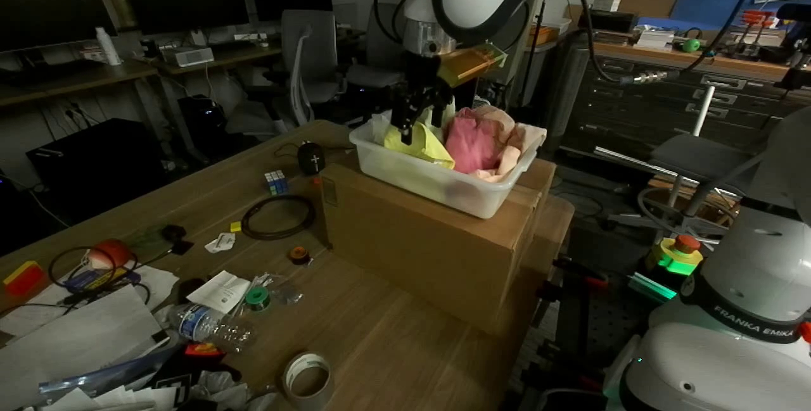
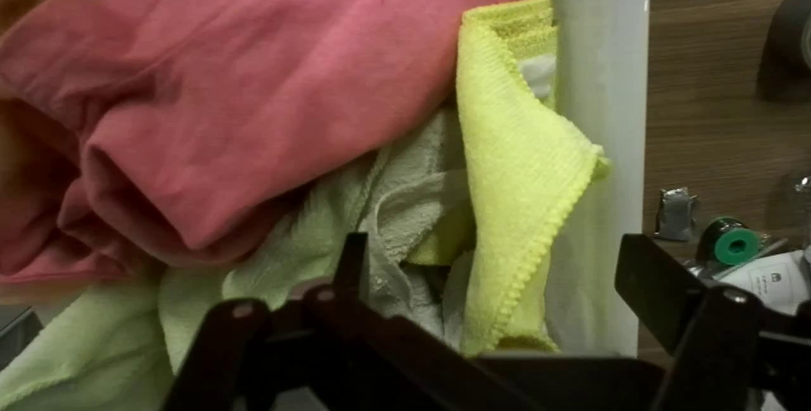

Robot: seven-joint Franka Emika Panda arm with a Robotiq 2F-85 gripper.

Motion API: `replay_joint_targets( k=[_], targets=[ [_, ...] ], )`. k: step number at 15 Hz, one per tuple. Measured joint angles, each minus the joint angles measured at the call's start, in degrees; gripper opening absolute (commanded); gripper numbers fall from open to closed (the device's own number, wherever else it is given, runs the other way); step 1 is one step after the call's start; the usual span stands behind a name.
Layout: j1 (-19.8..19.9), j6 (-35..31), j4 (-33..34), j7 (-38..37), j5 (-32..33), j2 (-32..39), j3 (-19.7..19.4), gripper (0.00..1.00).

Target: Pick up the clothes from the box and put them on the table

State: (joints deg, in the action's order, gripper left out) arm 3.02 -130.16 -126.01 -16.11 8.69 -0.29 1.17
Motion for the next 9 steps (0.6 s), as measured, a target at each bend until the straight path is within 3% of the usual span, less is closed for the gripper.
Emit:
replay_joint_targets(
  k=[9],
  targets=[
    [-0.1, -0.1, 1.9, -0.6, 0.0, 4.7, -0.6, 1.0]
  ],
)
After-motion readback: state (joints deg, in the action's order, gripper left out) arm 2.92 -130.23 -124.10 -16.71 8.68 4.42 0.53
